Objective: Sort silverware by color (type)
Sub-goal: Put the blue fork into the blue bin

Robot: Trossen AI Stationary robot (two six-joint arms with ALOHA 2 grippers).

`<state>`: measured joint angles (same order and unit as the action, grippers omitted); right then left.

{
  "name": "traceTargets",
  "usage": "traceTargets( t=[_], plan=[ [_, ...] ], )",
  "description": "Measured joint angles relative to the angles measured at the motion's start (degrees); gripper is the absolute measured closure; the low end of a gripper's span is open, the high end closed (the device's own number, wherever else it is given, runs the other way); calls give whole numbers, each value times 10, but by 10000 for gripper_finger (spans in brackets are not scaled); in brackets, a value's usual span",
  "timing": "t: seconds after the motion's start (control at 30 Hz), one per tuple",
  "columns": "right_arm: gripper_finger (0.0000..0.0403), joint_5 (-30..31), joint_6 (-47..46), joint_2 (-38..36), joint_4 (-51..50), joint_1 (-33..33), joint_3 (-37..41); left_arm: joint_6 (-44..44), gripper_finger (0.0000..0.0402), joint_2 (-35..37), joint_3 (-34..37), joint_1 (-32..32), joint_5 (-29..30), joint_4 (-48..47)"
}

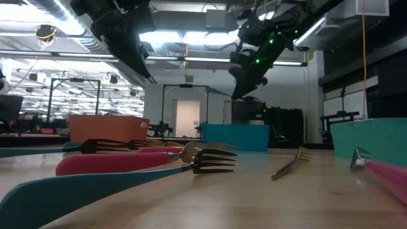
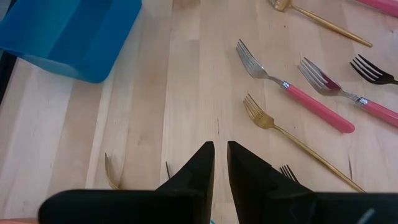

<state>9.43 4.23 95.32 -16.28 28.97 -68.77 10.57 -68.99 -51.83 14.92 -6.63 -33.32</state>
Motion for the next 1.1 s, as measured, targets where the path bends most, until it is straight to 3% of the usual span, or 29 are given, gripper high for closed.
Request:
traceTargets(
  t=[0.57,1.1],
  plan=[
    [400,-6,-28,88,31,-1,0,0,363,0,0,0,0,0],
    [400,-26,-29,94,-16,-1,1,0,363,0,0,0,1,0]
  ],
)
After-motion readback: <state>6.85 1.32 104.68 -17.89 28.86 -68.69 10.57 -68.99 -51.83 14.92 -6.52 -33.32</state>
